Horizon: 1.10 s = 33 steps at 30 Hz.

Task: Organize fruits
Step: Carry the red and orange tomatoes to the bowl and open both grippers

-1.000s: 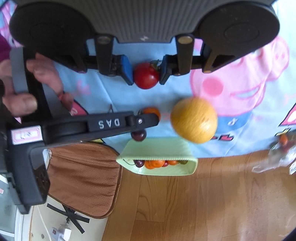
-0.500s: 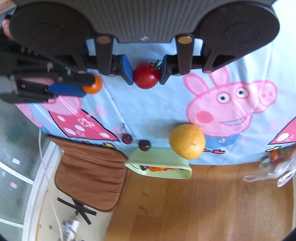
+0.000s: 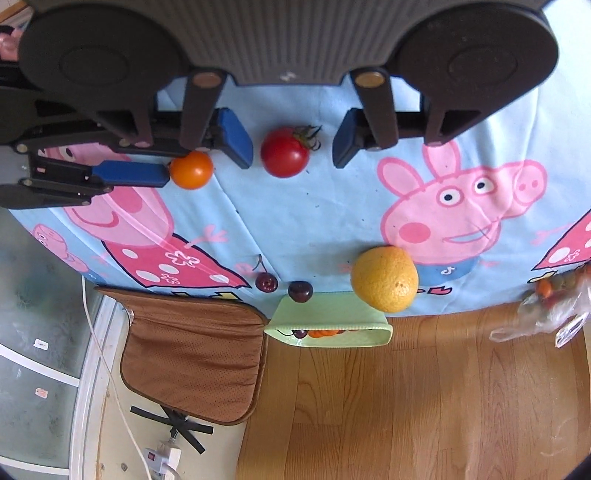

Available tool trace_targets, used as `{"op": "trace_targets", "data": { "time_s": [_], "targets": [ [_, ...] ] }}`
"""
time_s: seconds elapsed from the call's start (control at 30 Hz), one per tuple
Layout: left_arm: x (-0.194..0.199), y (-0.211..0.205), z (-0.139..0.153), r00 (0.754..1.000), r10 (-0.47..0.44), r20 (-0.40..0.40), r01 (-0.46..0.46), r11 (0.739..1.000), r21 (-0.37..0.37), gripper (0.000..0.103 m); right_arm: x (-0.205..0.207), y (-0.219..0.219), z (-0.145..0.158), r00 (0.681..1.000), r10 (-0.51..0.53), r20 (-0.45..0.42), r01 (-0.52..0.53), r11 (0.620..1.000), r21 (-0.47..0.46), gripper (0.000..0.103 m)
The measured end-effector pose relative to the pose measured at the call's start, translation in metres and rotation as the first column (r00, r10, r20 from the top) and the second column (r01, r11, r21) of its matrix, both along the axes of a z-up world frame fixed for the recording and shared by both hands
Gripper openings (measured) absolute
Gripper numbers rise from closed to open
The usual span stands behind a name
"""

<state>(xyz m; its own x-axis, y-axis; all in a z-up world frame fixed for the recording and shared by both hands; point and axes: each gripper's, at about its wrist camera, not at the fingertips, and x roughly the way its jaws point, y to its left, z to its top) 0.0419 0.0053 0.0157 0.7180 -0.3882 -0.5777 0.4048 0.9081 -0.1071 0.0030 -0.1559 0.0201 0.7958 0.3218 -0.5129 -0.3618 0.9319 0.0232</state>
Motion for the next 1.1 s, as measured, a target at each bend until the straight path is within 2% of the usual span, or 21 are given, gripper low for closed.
{"op": "trace_targets", "data": {
  "time_s": [0.1, 0.3, 0.37, 0.4, 0.43, 0.47, 0.53, 0.67, 0.8, 0.93, 1.1],
  "targets": [
    [-0.001, 0.000, 0.001, 1.000, -0.005, 0.003, 0.005, 1.000, -0.002, 0.050, -0.001, 0.002, 0.001, 1.000, 0.004, 0.016, -0.004, 1.000, -0.006, 0.047],
    [-0.001, -0.002, -0.001, 1.000, -0.013, -0.003, 0.013, 1.000, 0.003, 0.049, 0.003, 0.004, 0.000, 1.000, 0.013, 0.011, -0.013, 1.000, -0.002, 0.047],
    [-0.001, -0.003, -0.002, 1.000, -0.021, -0.004, 0.021, 1.000, 0.007, 0.045, 0.004, 0.007, -0.001, 1.000, 0.020, 0.007, -0.020, 1.000, -0.005, 0.046],
    [-0.001, -0.004, -0.003, 1.000, -0.025, -0.006, 0.025, 1.000, 0.010, 0.043, 0.005, 0.007, -0.002, 1.000, 0.027, 0.001, -0.027, 1.000, -0.006, 0.046],
    [0.000, -0.005, -0.005, 0.999, -0.032, -0.012, 0.032, 0.999, 0.013, 0.031, 0.006, 0.008, -0.003, 0.999, 0.037, -0.007, -0.037, 0.999, -0.005, 0.037],
    [0.000, -0.005, -0.006, 0.999, -0.035, -0.015, 0.035, 0.999, 0.014, 0.030, 0.006, 0.009, -0.003, 0.999, 0.049, -0.009, -0.049, 0.999, -0.004, 0.032],
    [0.001, -0.005, -0.005, 0.999, -0.044, -0.016, 0.044, 0.999, 0.006, 0.030, 0.005, 0.011, -0.003, 0.998, 0.055, 0.003, -0.055, 0.998, -0.016, 0.032],
    [0.014, -0.004, 0.009, 0.998, -0.061, -0.003, 0.061, 0.997, -0.036, 0.030, 0.018, 0.005, 0.002, 0.999, 0.040, -0.008, -0.040, 0.998, 0.042, 0.032],
    [0.044, -0.003, 0.030, 0.998, -0.056, 0.020, 0.057, 0.997, -0.056, 0.030, 0.045, -0.003, 0.015, 1.000, 0.017, -0.007, -0.016, 0.994, 0.104, 0.032],
    [0.090, -0.007, 0.053, 0.997, -0.042, 0.063, 0.045, 0.998, -0.047, 0.030, 0.082, -0.010, 0.036, 0.999, -0.025, 0.035, 0.019, 0.989, 0.144, 0.032],
    [0.165, -0.015, 0.073, 0.999, -0.027, 0.038, 0.030, 0.997, -0.071, 0.030, 0.138, -0.014, 0.055, 0.991, -0.081, 0.110, 0.064, 0.986, 0.151, 0.032]
  ]
}}
